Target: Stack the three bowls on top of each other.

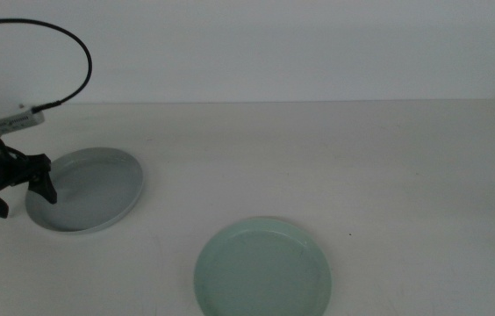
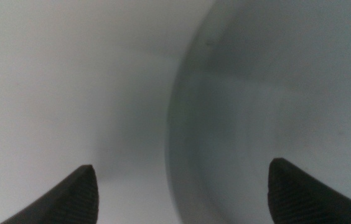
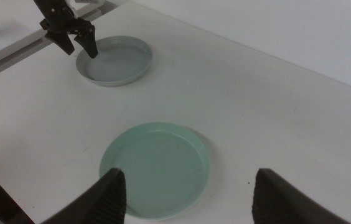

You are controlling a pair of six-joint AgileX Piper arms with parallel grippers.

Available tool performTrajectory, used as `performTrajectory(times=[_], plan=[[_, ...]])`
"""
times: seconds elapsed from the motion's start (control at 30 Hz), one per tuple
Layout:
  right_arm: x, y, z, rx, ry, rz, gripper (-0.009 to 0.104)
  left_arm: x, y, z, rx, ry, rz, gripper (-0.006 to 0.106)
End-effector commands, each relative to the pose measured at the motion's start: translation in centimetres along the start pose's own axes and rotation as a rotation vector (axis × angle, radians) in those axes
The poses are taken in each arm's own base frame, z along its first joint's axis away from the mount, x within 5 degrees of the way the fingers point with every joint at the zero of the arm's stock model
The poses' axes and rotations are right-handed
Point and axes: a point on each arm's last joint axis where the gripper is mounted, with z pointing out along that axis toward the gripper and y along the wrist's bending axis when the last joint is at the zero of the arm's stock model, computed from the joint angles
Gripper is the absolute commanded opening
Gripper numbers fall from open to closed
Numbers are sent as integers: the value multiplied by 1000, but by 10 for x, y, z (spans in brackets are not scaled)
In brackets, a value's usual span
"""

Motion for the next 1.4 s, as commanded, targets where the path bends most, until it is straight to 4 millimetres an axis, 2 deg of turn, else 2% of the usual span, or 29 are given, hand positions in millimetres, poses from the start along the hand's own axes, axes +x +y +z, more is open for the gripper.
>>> performTrajectory(times=[0.0,0.2,0.3,0.37,0.57,0.63,0.7,0.8,1.03,1.23,1.37], plan=[[-12,-1,-3,16,-85,1,52,-11,-5,-22,12,-98,5,85],[-12,-1,-3,16,-85,1,52,-10,-4,-6,37,-54,-23,38],[-12,-1,-3,16,-85,1,52,-10,-6,-10,51,-57,-41,10],[-12,-1,-3,16,-85,1,52,-10,-8,-19,49,-78,-53,0],[-12,-1,-3,16,-85,1,52,0,-23,-66,72,-95,-30,0],[-12,-1,-3,16,-85,1,52,9,-37,-84,95,-88,-10,0],[-12,-1,-3,16,-85,1,52,23,-61,-97,113,-97,49,0],[-12,-1,-3,16,-85,1,52,48,-96,-105,136,-114,142,0],[-12,-1,-3,16,-85,1,52,112,-169,-95,232,-130,267,0],[-12,-1,-3,16,-85,1,52,141,-218,-77,284,-104,327,0],[-12,-1,-3,16,-85,1,52,151,-237,-60,291,-83,368,0]])
